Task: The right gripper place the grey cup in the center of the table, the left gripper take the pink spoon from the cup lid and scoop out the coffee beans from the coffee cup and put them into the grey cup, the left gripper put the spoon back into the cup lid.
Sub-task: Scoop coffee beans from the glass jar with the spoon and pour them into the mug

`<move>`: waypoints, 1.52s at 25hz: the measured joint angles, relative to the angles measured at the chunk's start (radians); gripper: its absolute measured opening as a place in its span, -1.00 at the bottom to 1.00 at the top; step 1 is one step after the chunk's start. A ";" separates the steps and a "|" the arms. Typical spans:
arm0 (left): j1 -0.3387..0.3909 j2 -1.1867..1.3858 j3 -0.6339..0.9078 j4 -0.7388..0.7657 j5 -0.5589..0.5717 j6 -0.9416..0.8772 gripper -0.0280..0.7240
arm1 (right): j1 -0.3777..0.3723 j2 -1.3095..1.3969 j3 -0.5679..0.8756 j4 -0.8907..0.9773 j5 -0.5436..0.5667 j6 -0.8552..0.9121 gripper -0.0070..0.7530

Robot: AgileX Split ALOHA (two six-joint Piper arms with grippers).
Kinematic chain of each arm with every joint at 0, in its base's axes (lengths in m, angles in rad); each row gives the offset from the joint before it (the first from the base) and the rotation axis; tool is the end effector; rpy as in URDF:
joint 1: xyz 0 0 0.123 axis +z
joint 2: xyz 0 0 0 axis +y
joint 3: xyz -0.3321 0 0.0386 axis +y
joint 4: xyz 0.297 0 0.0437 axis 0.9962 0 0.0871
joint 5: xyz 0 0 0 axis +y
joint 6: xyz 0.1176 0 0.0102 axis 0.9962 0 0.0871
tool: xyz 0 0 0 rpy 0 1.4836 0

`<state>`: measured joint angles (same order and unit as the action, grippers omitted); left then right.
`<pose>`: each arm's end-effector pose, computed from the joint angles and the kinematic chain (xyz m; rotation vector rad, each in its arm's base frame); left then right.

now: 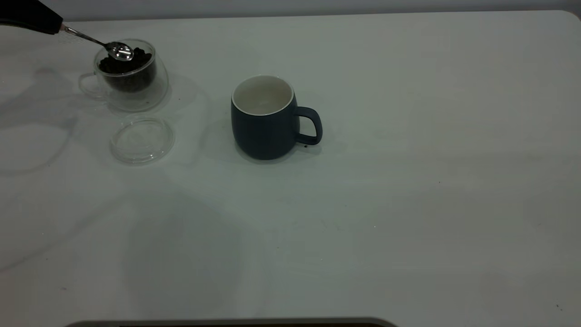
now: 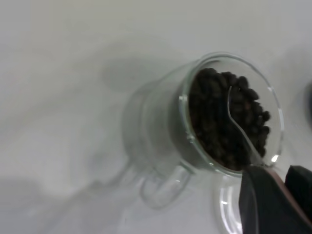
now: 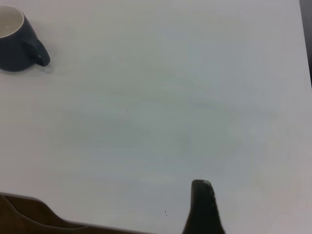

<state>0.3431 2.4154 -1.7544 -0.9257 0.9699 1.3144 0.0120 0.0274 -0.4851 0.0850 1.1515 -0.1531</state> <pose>0.5530 0.1149 0.0814 0.5325 2.4286 -0.6488 0.0128 0.0093 0.2741 -0.1858 2.1661 0.0237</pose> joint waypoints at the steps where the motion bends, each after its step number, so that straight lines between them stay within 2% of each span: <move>1: -0.001 0.000 0.000 0.000 -0.010 0.009 -0.62 | 0.000 0.000 0.000 0.000 0.000 0.000 0.57; 12: -0.012 0.057 0.000 -0.008 -0.021 -0.001 -0.62 | 0.000 0.000 0.000 0.000 0.000 0.000 0.57; 26: 0.017 0.070 0.000 -0.020 0.045 -0.303 -0.62 | 0.000 0.000 0.000 0.000 0.001 0.000 0.57; 38: 0.044 0.111 0.000 -0.136 0.084 -0.310 -0.62 | 0.000 0.000 0.000 0.000 0.001 0.000 0.57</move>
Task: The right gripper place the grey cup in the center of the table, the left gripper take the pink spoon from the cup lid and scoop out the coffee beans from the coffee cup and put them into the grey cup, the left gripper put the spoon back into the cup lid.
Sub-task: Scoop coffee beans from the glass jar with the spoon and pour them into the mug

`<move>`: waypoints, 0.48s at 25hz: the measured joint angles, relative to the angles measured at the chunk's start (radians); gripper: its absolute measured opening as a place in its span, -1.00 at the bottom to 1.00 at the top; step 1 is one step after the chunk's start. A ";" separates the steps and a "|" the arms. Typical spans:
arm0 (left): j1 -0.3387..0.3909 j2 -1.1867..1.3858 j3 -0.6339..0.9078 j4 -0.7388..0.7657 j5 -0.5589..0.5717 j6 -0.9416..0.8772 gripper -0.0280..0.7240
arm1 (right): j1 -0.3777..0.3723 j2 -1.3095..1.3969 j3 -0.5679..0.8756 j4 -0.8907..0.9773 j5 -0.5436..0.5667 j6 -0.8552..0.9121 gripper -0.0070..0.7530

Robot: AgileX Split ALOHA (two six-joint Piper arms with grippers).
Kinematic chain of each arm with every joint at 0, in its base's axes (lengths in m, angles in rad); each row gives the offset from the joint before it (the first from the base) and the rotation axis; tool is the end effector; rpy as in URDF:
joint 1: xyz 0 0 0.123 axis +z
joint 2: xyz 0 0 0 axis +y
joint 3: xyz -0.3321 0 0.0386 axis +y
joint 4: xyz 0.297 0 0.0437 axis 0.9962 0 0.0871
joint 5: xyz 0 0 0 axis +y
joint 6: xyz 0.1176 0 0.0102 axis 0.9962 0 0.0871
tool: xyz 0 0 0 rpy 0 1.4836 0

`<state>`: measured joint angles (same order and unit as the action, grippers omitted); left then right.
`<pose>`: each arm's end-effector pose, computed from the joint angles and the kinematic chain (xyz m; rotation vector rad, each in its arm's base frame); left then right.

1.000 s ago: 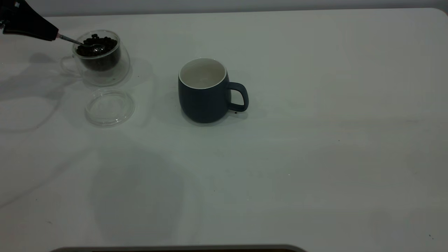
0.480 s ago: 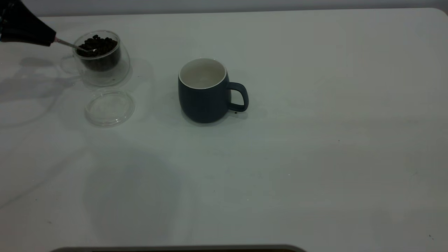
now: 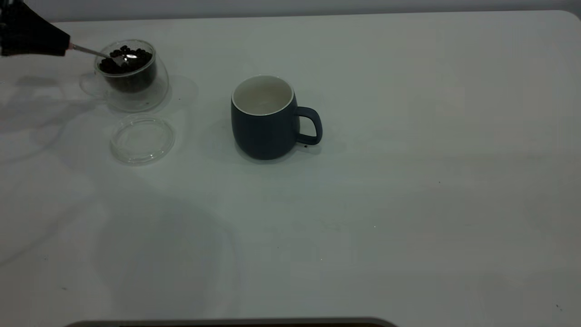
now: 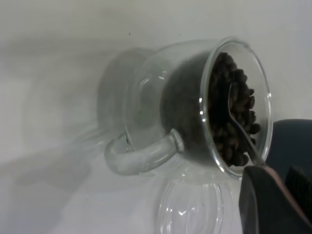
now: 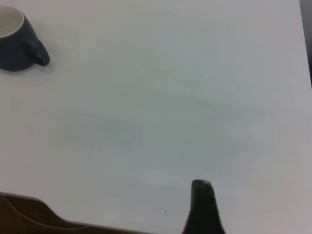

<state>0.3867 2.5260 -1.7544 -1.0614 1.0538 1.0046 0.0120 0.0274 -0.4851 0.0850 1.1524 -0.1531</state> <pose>0.5435 0.1245 0.0319 -0.0311 2.5153 -1.0184 0.0128 0.0093 0.2740 -0.1859 2.1670 0.0238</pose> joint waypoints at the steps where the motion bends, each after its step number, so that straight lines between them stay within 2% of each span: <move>1: 0.000 0.009 0.000 -0.009 0.005 0.000 -0.62 | 0.000 0.000 0.000 0.000 0.000 0.000 0.57; 12: 0.025 0.058 0.000 -0.075 0.050 0.000 -0.62 | 0.000 0.000 0.000 0.000 0.000 0.000 0.57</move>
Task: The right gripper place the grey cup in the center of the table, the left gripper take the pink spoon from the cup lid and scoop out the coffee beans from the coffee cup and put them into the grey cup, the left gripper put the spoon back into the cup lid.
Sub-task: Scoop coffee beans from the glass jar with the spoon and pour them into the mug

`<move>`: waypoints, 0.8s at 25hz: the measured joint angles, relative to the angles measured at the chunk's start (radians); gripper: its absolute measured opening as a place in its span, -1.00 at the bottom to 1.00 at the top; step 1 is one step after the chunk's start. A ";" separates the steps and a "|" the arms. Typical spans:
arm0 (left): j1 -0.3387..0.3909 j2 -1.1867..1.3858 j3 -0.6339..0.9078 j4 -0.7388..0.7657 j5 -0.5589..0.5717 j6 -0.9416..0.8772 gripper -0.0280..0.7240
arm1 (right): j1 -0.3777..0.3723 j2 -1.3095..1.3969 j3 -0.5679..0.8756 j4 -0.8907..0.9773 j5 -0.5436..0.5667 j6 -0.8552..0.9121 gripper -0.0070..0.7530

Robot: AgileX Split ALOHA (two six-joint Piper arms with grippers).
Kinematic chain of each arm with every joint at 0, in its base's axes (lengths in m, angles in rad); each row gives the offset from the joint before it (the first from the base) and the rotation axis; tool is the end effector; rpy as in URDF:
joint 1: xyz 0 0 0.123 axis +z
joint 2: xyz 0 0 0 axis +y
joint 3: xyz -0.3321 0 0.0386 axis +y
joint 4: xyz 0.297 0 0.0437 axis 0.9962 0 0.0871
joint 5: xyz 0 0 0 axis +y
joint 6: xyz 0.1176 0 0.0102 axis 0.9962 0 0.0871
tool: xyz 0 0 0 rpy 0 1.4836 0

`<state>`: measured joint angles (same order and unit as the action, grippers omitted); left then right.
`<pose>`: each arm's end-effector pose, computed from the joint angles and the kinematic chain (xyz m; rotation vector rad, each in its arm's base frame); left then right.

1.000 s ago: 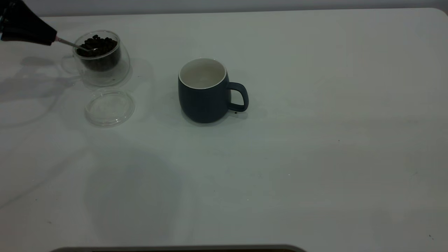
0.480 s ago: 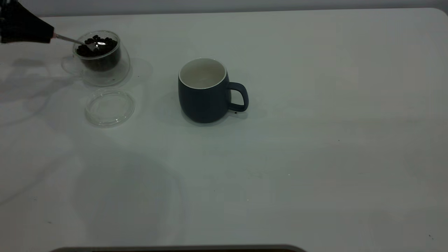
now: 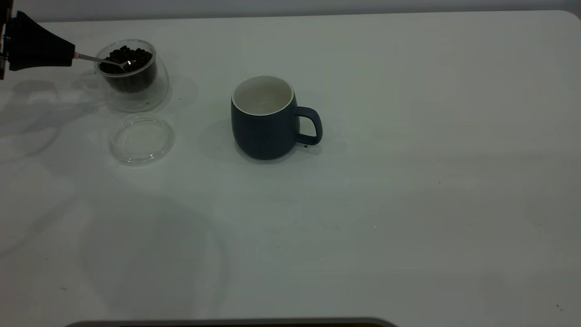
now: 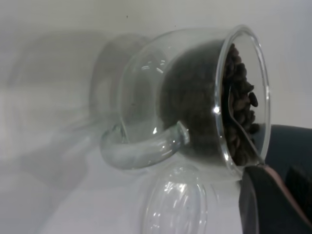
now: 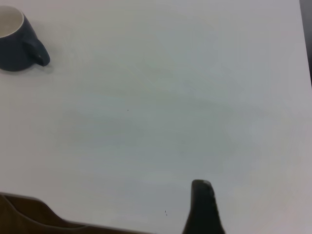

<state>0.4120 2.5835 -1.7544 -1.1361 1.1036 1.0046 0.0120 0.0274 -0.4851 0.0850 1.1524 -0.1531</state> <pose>0.5369 0.1303 0.0081 -0.1360 2.4816 -1.1494 0.0128 0.0093 0.2740 -0.1859 2.1670 0.0238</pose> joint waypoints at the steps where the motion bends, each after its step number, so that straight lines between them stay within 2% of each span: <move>1: 0.004 0.001 0.000 -0.008 0.008 0.002 -0.62 | 0.000 0.000 0.000 0.000 0.000 0.000 0.57; 6: 0.034 0.012 0.000 -0.040 0.046 0.005 -0.62 | 0.000 0.000 0.000 0.000 0.000 0.000 0.57; 20: 0.073 0.026 0.000 -0.093 0.051 0.012 -0.62 | 0.000 0.000 0.000 0.001 0.000 0.000 0.57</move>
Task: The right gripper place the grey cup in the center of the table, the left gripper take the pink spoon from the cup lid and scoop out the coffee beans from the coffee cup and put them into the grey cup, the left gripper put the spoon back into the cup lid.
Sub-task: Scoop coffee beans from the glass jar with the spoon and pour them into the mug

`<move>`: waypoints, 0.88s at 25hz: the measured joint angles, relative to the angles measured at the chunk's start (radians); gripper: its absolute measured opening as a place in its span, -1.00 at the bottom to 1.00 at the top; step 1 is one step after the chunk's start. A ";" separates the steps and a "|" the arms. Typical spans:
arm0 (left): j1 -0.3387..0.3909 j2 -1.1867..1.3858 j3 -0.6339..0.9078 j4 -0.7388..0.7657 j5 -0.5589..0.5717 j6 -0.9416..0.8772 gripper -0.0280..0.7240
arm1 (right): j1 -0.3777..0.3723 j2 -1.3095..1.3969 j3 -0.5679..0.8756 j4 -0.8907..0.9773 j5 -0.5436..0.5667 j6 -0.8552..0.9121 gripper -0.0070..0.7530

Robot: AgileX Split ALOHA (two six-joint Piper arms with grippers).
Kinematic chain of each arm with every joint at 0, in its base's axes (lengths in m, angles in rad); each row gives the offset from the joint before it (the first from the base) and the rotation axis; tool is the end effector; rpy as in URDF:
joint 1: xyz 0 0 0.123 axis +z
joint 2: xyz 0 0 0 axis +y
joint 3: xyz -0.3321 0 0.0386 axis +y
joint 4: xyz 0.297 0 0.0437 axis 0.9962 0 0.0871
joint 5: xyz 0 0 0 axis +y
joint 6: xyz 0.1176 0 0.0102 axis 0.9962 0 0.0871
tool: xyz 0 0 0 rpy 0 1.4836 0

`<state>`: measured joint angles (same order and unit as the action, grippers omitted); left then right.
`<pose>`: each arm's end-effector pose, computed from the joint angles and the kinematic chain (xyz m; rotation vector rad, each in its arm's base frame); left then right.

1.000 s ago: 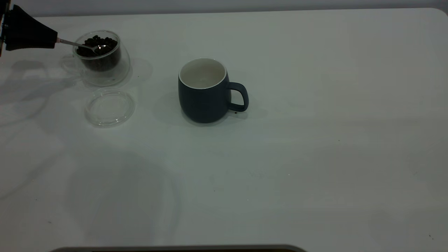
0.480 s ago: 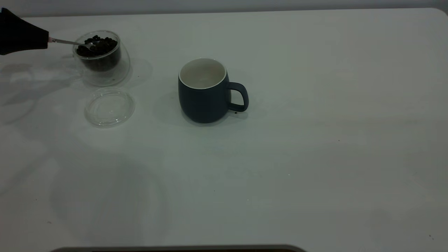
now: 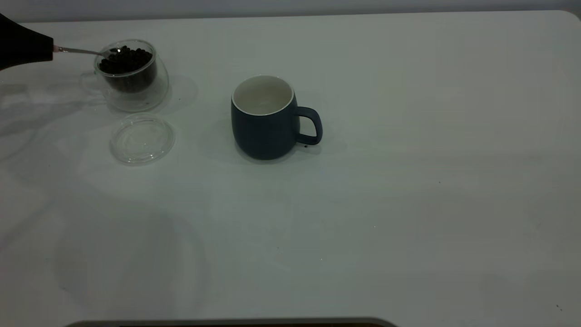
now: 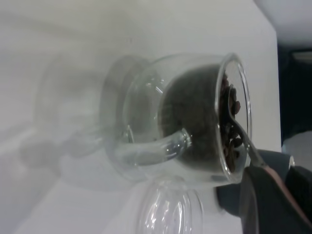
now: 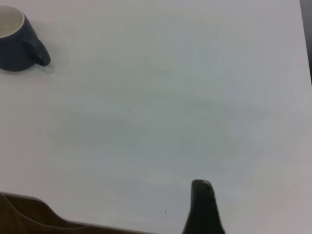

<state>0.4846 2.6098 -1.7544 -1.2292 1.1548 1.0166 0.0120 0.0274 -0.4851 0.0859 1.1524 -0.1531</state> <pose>0.5276 0.1628 0.0035 -0.2737 2.3783 -1.2366 0.0128 0.0094 0.2740 -0.1860 2.1669 0.0249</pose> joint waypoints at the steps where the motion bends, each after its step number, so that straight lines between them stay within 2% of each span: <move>1: 0.000 0.000 0.000 -0.001 0.000 0.000 -0.62 | 0.000 0.000 0.000 0.000 0.000 0.000 0.57; 15: -0.004 -0.002 0.000 -0.010 0.001 -0.026 -0.62 | 0.000 0.000 0.000 0.000 0.000 0.000 0.57; 22: -0.058 -0.047 0.000 -0.007 0.004 -0.039 -0.62 | 0.000 0.000 0.000 0.000 0.000 0.000 0.57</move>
<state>0.4271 2.5630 -1.7544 -1.2360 1.1584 0.9780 0.0120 0.0274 -0.4851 0.0859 1.1524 -0.1531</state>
